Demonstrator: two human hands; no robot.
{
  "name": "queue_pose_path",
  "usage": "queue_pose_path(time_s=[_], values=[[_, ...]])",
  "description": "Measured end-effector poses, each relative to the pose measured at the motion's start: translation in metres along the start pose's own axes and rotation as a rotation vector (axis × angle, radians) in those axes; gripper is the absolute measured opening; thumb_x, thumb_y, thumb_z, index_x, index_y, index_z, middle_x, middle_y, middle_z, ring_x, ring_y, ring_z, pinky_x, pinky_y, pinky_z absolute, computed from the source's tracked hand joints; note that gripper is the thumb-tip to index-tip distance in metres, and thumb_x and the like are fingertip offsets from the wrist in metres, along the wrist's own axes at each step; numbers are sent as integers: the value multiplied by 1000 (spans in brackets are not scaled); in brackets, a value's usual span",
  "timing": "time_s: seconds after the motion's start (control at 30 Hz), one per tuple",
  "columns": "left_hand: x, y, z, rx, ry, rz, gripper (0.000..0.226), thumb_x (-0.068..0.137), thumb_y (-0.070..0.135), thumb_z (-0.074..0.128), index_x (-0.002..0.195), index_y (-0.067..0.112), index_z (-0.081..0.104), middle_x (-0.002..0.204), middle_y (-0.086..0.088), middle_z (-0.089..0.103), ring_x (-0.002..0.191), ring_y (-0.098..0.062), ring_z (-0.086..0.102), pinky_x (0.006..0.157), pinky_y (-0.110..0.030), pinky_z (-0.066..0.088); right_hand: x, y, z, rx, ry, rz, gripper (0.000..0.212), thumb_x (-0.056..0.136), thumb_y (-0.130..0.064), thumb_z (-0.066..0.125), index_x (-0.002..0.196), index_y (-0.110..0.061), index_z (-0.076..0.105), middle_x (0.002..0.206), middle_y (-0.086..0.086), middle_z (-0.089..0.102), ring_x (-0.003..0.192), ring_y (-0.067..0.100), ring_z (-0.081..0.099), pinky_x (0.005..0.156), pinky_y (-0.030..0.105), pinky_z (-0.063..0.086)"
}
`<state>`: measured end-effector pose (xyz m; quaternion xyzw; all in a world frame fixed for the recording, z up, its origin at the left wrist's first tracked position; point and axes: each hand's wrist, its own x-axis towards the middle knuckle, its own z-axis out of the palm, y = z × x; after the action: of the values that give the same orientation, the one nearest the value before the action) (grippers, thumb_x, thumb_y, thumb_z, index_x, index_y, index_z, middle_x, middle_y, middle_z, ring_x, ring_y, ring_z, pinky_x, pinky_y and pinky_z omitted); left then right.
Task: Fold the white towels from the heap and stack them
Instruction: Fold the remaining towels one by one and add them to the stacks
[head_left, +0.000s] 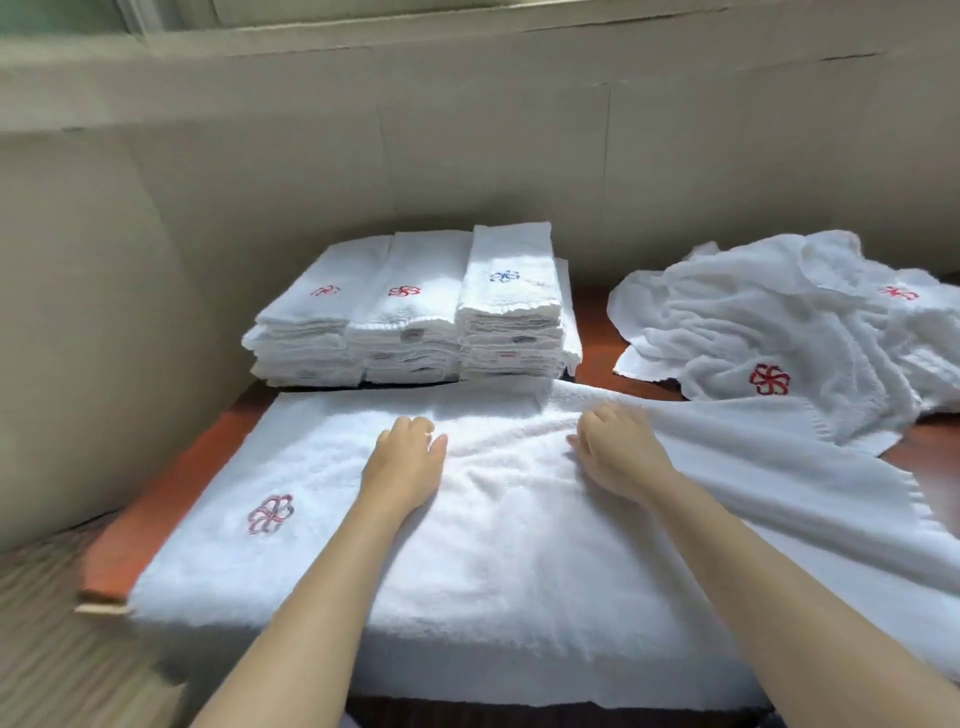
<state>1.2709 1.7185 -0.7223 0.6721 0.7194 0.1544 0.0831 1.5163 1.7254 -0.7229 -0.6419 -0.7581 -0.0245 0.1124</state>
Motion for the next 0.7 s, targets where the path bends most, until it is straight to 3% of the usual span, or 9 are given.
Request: queue_pose_path(time_s=[0.17, 0.27, 0.3, 0.37, 0.5, 0.6, 0.7], values=[[15, -6, -12, 127, -11, -109, 28, 100, 23, 27, 112, 12, 49, 113, -9, 62, 98, -31, 57, 73, -34, 40, 30, -22, 1, 14, 10, 166, 45, 102, -37, 29, 101, -10, 65, 109, 8, 64, 103, 30, 57, 75, 33, 41], [23, -8, -12, 198, 68, -93, 22, 96, 12, 30, 110, 13, 48, 102, -9, 64, 87, -29, 56, 64, -33, 37, 40, -19, 3, -32, 66, 209, 8, 93, -13, 43, 93, -13, 50, 92, 7, 62, 78, 30, 54, 57, 30, 35], [27, -10, -12, 170, 128, -72, 24, 95, 8, 31, 110, 13, 48, 101, -9, 63, 85, -29, 55, 62, -34, 38, 41, -15, 7, -13, 87, 223, 8, 89, -9, 45, 96, -12, 43, 88, 5, 56, 74, 30, 53, 55, 30, 34], [38, -16, -9, 54, 190, -12, 36, 92, 0, 32, 122, 14, 48, 111, -9, 56, 93, -28, 53, 67, -37, 42, 40, -7, 12, 36, 90, 217, 19, 92, -14, 44, 111, -12, 41, 97, 6, 48, 79, 33, 58, 58, 32, 38], [60, -28, -3, -4, 7, 79, 63, 89, -3, 33, 145, 24, 32, 131, -6, 39, 110, -27, 47, 85, -37, 46, 40, 12, 14, -102, 106, 203, 27, 98, -27, 35, 119, -16, 48, 115, 6, 53, 95, 35, 54, 75, 37, 43], [72, -34, -8, -23, -133, 32, 61, 87, 6, 35, 143, 30, 34, 123, -3, 31, 102, -24, 48, 81, -35, 45, 40, 28, 11, -161, 37, 233, 29, 97, -28, 35, 120, -18, 50, 117, 5, 58, 103, 34, 50, 86, 38, 41], [74, -35, -17, -34, -181, -65, 47, 86, 12, 41, 132, 22, 47, 122, -4, 27, 91, -24, 53, 79, -34, 46, 41, 40, 4, -57, -100, 278, 37, 86, -20, 48, 123, -19, 48, 122, 6, 51, 109, 31, 48, 82, 36, 40]])
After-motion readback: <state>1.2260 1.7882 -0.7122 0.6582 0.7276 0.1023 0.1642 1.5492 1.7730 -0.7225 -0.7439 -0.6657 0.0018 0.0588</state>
